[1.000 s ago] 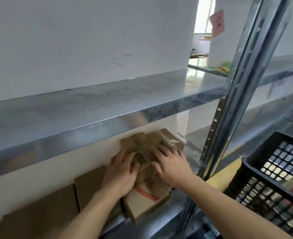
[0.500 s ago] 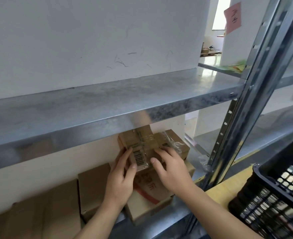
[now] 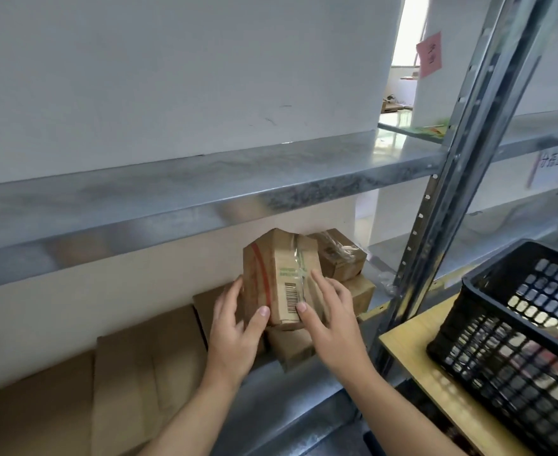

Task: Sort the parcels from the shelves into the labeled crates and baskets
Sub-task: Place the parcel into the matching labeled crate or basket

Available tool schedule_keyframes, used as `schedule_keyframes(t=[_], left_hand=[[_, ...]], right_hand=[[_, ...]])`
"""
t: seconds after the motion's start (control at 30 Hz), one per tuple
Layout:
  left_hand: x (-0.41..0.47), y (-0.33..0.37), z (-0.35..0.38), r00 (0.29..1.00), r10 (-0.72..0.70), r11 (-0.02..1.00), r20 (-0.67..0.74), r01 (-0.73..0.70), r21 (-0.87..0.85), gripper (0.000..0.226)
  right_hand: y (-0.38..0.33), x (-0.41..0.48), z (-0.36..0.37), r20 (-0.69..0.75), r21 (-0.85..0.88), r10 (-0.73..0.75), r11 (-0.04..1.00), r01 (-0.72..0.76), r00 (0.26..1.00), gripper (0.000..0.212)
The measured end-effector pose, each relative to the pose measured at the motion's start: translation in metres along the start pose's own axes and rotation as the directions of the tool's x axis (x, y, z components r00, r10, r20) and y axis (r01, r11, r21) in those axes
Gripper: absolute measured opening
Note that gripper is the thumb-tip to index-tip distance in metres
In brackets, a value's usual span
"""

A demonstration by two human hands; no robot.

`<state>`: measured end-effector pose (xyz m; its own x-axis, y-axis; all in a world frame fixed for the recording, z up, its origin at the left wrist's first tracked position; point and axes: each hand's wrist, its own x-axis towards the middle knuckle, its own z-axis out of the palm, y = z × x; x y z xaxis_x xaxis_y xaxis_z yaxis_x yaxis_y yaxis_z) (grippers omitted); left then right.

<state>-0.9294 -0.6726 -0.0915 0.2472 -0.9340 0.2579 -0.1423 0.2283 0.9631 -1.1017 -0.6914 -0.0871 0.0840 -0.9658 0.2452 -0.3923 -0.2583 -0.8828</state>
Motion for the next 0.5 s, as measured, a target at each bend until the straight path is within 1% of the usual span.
schedule_keyframes(t=[0.07, 0.1, 0.13, 0.17, 0.27, 0.37, 0.43, 0.5], left_hand=[[-0.014, 0.0, -0.015, 0.997, -0.057, 0.991, 0.054, 0.063, -0.118, 0.066], [-0.02, -0.001, -0.022, 0.995, -0.059, 0.988, 0.077, 0.07, -0.14, 0.069], [-0.028, -0.003, -0.028, 0.994, -0.048, 0.99, 0.095, 0.059, -0.124, 0.071], [-0.035, -0.005, -0.033, 0.994, -0.031, 0.994, 0.105, 0.042, -0.1, 0.072], [-0.06, -0.001, -0.045, 0.996, 0.025, 0.999, 0.089, -0.027, 0.024, 0.073], [-0.083, 0.006, -0.055, 0.993, 0.098, 0.983, 0.059, -0.106, 0.148, 0.071], [-0.096, 0.014, -0.063, 0.989, 0.136, 0.974, 0.052, -0.143, 0.174, 0.067], [-0.106, 0.024, -0.068, 0.988, 0.154, 0.98, 0.031, -0.156, 0.123, 0.063]], right_hand=[[-0.007, -0.02, 0.007, 0.0, -0.007, -0.029, 1.0, 0.029, 1.0, 0.049], [-0.01, -0.03, 0.01, 0.0, 0.005, -0.027, 1.0, 0.027, 1.0, 0.045], [-0.014, -0.039, 0.013, 0.007, 0.027, -0.016, 1.0, 0.016, 1.0, 0.041], [-0.017, -0.048, 0.015, 0.01, 0.043, -0.013, 0.999, 0.013, 1.0, 0.044], [-0.025, -0.071, 0.02, 0.021, 0.082, 0.004, 0.997, -0.005, 1.0, 0.07], [-0.037, -0.091, 0.022, 0.076, 0.141, 0.065, 0.987, -0.076, 0.995, 0.084], [-0.044, -0.102, 0.023, 0.094, 0.17, 0.073, 0.982, -0.089, 0.993, 0.08], [-0.047, -0.11, 0.026, 0.105, 0.255, 0.062, 0.963, -0.087, 0.993, 0.069]])
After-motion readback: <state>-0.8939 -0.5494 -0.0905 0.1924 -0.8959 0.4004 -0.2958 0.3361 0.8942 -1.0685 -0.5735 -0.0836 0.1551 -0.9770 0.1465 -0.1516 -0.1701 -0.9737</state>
